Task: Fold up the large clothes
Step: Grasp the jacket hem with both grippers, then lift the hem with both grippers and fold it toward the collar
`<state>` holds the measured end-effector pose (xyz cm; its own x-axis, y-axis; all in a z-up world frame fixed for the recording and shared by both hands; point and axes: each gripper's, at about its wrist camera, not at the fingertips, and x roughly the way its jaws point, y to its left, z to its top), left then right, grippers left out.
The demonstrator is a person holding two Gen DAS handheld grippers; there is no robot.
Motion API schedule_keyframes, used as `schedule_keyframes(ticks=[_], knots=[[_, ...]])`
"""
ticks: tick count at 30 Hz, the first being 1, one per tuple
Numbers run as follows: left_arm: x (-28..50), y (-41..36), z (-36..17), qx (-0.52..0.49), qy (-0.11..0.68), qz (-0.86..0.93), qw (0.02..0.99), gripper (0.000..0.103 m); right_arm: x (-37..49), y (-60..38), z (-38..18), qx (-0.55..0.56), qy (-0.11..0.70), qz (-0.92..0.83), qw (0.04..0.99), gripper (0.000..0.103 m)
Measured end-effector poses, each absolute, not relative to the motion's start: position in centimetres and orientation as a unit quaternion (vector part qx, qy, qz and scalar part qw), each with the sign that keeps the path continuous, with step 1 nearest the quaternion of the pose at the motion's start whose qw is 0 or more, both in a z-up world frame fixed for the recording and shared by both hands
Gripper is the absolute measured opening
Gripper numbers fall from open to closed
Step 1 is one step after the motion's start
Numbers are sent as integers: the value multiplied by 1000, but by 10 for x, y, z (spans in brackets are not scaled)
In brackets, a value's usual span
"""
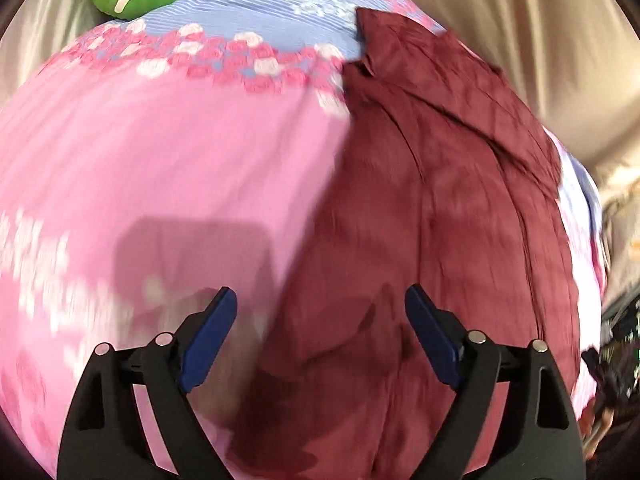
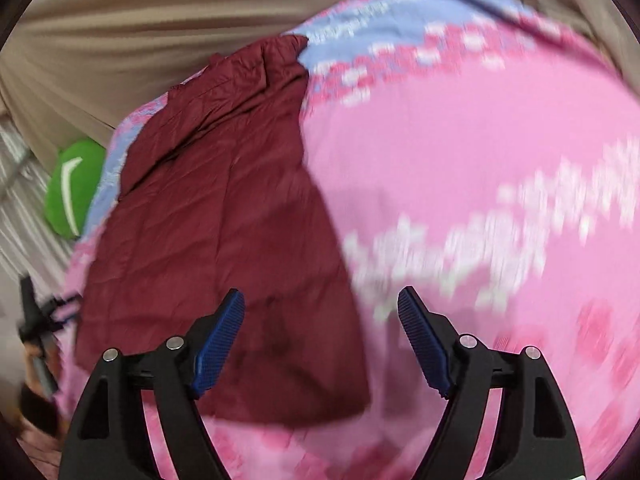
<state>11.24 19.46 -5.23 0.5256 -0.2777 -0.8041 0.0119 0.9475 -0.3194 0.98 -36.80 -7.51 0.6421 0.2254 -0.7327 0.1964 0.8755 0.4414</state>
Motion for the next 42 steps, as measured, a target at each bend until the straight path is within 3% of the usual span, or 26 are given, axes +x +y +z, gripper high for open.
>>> schedule_keyframes(ticks=[12,15,18,20,21,23,26,35,42], knots=[[59,184,-58,-198,456,-108,861,90,-8,-347,-88,346,392,81,848,79],[59,178,-58,-198,458,-113,859,78,-4,-336,-85,339,387,82,853,75],[58,173,-55,-185,458,-111,862,57,0,-328,-80,320,384,72,863,58],[57,171,-53,-182,457,-115,863,40,1,-325,-77,312,378,66,869,40],[57,170,-52,-181,456,-116,864,35,1,-325,-75,310,375,61,872,36],[57,170,-49,-178,453,-116,866,18,0,-329,-74,312,368,51,874,15],[53,171,-42,-177,439,-119,873,10,-6,-337,-72,326,353,48,875,4],[28,173,-4,-177,388,-138,894,4,-31,-332,-45,289,297,59,908,2],[-13,184,55,-190,306,-168,918,4,-84,-328,5,263,148,138,943,2]])
